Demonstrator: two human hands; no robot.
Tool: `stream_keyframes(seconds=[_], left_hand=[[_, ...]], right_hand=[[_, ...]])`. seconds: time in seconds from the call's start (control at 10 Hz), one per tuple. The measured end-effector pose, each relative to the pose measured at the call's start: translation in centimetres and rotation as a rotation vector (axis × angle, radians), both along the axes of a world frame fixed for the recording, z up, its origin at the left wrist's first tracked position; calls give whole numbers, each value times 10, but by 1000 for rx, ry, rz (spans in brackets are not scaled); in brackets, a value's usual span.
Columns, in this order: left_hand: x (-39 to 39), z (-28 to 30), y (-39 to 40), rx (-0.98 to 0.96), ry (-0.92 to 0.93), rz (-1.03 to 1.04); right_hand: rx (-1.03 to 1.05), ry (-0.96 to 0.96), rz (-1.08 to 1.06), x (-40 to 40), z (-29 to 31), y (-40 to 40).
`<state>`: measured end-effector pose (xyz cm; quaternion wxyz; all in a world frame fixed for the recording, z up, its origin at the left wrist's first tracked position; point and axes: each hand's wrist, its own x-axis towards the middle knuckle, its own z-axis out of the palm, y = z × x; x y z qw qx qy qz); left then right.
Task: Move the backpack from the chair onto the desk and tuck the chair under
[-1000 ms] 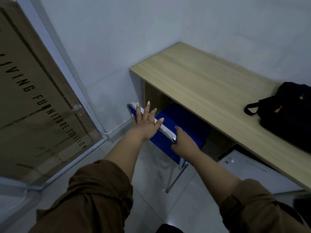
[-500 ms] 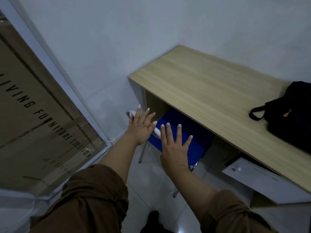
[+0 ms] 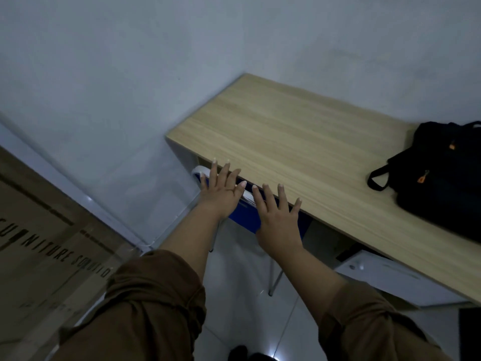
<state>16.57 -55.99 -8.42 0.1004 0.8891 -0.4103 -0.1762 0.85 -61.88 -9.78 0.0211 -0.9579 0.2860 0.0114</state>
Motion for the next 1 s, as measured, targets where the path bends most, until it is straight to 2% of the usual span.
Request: stream_keyframes(seconds=[0.2, 0.4, 0.5, 0.7, 0.8, 0.9, 1.0], left_hand=[[19, 3, -33, 3, 30, -25], [25, 1, -33, -34, 37, -59], [24, 3, -34, 15, 46, -65], [8, 15, -36, 175, 1, -61], [-10, 23, -42, 256, -59, -113], [-37, 38, -58, 329, -91, -261], [-64, 52, -76, 282, 104, -380]], right_hand=[[22, 14, -20, 18, 4, -32], [-13, 5, -35, 22, 2, -33], [28, 14, -23, 20, 4, -34], [324, 0, -41, 6, 16, -35], [485, -6, -94, -13, 27, -36], [571, 4, -177, -46, 35, -44], [543, -76, -331, -86, 43, -64]])
